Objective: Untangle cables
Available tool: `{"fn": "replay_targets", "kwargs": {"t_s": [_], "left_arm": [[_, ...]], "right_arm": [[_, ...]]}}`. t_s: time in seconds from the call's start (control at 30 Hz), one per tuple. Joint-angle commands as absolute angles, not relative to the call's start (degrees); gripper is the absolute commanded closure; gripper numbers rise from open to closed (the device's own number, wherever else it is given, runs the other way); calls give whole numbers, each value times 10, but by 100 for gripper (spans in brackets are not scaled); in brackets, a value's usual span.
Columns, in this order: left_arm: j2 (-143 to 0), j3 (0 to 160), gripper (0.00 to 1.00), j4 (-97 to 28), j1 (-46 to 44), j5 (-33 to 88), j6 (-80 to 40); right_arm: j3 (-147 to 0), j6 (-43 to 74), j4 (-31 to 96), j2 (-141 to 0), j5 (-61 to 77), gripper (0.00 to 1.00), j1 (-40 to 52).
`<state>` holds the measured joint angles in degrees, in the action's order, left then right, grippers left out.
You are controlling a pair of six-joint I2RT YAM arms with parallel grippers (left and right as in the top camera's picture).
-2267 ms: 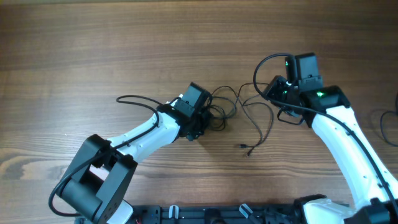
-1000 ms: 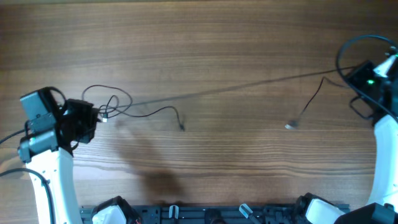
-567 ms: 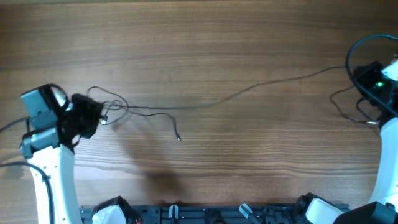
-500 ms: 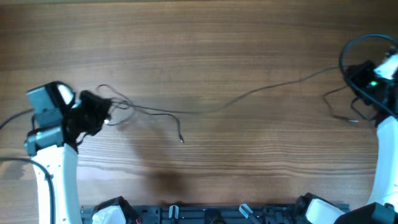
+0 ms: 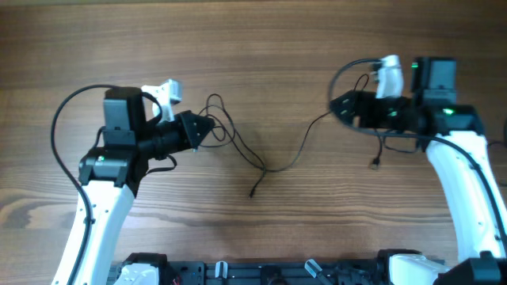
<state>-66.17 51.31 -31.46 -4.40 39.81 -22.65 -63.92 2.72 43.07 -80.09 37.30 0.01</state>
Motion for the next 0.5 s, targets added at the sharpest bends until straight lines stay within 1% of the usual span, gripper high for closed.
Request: {"fn": "replay_targets", "kwargs": {"t_s": [0.0, 0.07, 0.17, 0.23, 0.33, 0.47], "left_arm": [[-665, 514, 96, -306, -72, 412, -197], [-665, 514, 96, -306, -81, 427, -189], [-665, 514, 96, -306, -84, 529, -113], [-665, 514, 96, -306, -84, 568, -91], [-665, 514, 96, -307, -84, 573, -92], [-665, 514, 96, -310, -84, 583, -94]], "right_arm": [[-651, -65, 420, -836, 469, 7, 45], [-651, -65, 407, -855, 469, 6, 66], [-651, -64, 381, -889, 472, 5, 92], [-651, -65, 362, -910, 488, 5, 105], [-651, -65, 332, -935, 538, 5, 116], [-651, -105, 287, -948, 632, 4, 128]]}}
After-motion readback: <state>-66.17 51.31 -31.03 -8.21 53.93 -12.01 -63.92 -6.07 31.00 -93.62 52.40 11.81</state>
